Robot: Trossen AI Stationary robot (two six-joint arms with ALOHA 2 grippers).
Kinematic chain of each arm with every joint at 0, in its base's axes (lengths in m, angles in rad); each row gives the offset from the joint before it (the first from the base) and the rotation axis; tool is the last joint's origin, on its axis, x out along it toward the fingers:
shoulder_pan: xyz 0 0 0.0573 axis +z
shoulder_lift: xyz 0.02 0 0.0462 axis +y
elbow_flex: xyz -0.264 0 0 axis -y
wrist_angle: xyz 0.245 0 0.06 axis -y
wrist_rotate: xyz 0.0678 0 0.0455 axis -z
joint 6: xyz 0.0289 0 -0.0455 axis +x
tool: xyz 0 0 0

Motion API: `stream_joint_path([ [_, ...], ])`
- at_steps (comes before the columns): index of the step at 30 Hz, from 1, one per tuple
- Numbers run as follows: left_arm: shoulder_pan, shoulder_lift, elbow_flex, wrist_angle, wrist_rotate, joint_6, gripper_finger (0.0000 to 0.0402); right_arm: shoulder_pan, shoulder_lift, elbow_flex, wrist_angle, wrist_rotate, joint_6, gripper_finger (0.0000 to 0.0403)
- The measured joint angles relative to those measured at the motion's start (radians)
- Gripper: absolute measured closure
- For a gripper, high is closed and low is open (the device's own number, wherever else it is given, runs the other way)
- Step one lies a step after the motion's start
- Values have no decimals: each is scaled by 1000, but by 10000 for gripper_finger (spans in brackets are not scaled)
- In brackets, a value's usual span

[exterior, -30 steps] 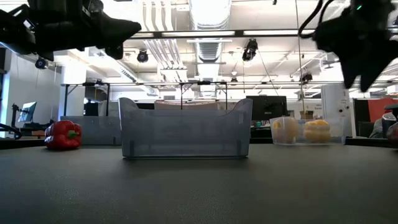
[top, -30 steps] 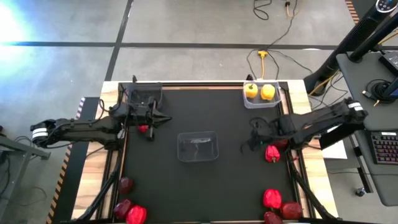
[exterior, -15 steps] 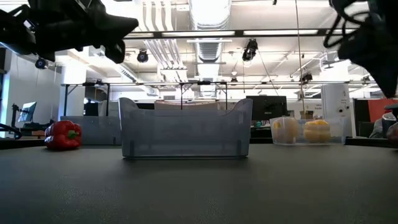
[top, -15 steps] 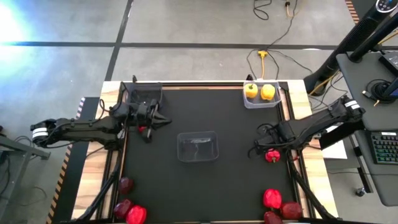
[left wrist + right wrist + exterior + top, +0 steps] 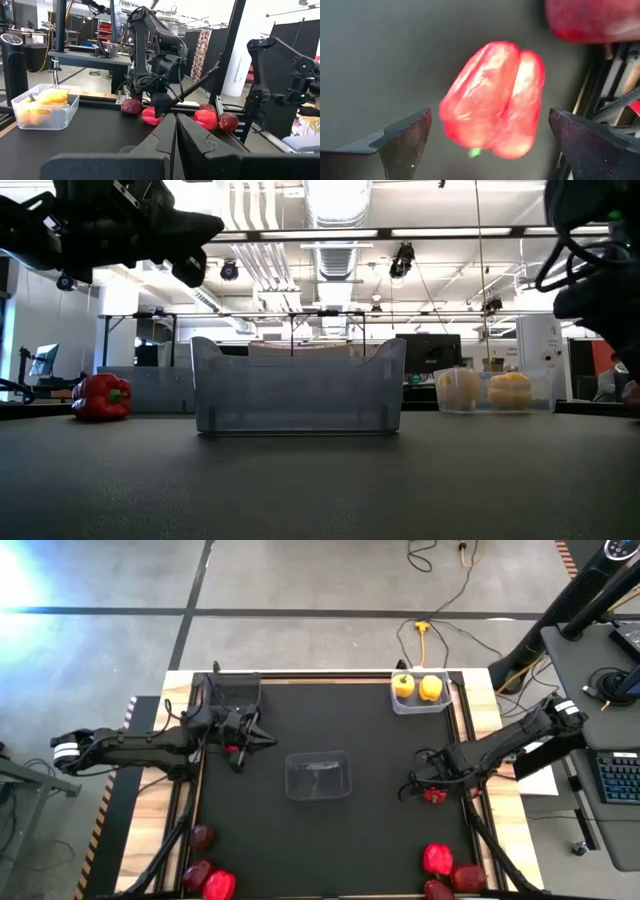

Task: Sort produce into baskets
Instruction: Put the red bell pepper into the bottom black bin

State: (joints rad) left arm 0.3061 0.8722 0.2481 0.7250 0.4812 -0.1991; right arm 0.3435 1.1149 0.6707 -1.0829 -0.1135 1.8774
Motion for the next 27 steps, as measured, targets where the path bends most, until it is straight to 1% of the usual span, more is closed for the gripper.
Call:
stream_joint_path([
  [3,0,-1,0,1,0,-1,402,66,0,-28,11,67,123,9],
  [6,0,-2,0,1,0,2,402,137,2,-52,104,113,251,9],
  [9,0,-2,0,1,0,10,402,208,35,-57,137,155,392,9],
  [12,0,-3,0,8,0,11,402,230,99,-54,162,121,405,9],
  [16,0,-2,0,28,0,11,402,233,187,-23,193,140,351,11],
  [18,0,-1,0,32,0,11,402,232,224,-3,194,141,312,19],
  [21,-1,-1,0,40,0,11,402,232,260,30,168,142,270,47],
  [24,-3,0,0,46,-1,10,402,224,280,66,111,151,221,95],
  [27,-7,0,0,51,-1,7,402,216,283,113,24,220,168,148],
])
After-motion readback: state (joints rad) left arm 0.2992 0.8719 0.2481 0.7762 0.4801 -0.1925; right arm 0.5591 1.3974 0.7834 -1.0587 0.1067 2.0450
